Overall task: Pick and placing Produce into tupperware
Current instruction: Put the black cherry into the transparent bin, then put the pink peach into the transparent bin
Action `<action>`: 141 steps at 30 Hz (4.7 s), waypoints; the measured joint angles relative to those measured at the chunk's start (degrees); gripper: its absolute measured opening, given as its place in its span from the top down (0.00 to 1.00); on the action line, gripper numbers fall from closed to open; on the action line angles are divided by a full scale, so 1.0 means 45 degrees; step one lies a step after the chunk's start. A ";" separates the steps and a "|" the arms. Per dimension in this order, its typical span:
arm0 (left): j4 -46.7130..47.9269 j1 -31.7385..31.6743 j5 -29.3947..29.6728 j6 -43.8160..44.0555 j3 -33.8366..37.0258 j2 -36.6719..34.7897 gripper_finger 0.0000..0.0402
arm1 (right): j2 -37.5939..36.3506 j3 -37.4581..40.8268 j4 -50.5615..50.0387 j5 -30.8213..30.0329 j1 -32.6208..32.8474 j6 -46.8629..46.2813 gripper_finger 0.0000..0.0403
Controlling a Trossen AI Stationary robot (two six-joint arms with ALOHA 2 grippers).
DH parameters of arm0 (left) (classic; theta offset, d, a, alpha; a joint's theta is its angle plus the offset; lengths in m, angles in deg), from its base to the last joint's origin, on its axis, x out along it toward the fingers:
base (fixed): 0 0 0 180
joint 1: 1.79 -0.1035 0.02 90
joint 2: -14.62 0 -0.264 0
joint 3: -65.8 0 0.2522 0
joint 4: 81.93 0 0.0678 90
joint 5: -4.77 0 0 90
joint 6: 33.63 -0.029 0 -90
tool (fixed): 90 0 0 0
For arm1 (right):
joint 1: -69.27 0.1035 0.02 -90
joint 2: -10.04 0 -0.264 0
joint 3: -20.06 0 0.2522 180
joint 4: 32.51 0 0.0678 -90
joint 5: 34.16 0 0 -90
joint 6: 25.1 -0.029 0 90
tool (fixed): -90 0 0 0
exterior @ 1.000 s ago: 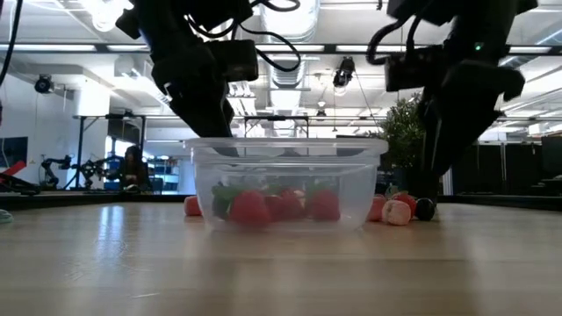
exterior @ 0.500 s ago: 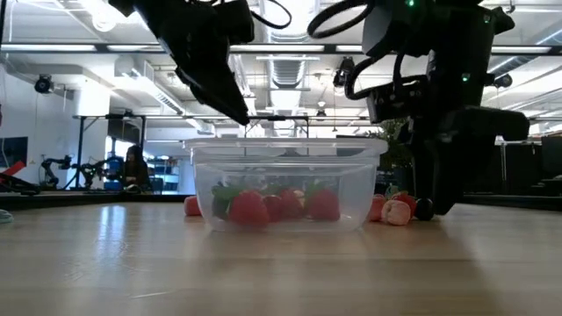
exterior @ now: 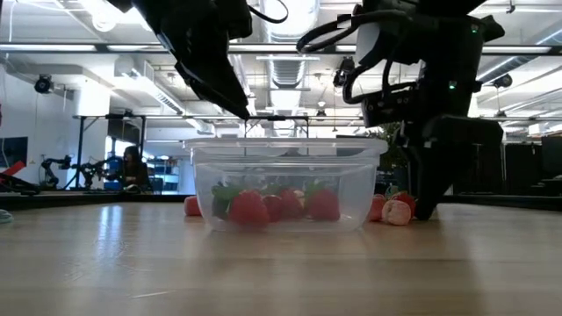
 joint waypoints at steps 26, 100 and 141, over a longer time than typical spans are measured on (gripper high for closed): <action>0.0041 0.0000 -0.0005 0.0021 0.0024 0.0000 0.38 | -0.0868 -0.0965 -0.0862 0.1485 -0.0023 -0.1751 0.77; -0.3757 -0.2021 -0.1375 -0.2361 0.4818 0.1098 0.40 | -0.1917 -0.6674 -0.3910 -0.4363 -0.0999 -0.2777 0.35; -0.3922 -0.0395 -0.4072 -0.0534 0.2101 -0.0480 0.77 | -0.1956 -0.1537 -0.2935 -0.0340 0.1362 -0.5192 0.36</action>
